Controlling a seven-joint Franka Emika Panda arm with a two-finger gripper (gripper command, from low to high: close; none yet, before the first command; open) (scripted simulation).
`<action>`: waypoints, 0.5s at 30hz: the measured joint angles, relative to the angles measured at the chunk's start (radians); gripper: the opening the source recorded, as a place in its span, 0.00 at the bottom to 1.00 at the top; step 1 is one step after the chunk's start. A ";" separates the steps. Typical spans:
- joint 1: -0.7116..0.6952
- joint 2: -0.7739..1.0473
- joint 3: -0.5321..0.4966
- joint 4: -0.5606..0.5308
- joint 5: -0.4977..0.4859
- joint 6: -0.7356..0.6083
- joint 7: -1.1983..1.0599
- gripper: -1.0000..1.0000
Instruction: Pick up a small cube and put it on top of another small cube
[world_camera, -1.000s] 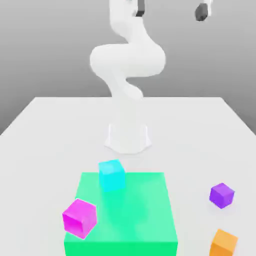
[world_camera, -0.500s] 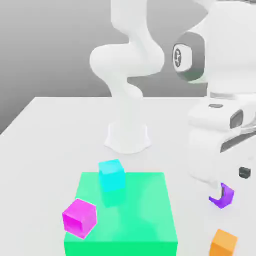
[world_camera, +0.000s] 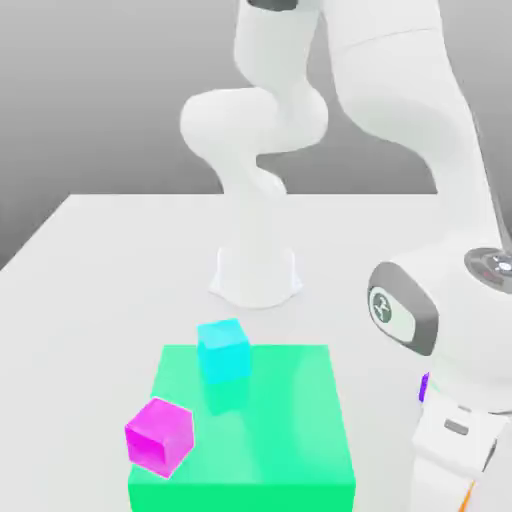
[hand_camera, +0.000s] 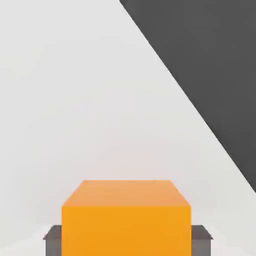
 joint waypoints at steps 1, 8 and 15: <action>0.002 0.013 -0.003 0.003 -0.002 0.010 0.001 0.00; -0.035 -0.192 0.012 -0.060 0.043 -0.131 -0.015 0.00; -0.127 -0.447 -0.064 -0.203 0.085 -0.240 0.045 0.00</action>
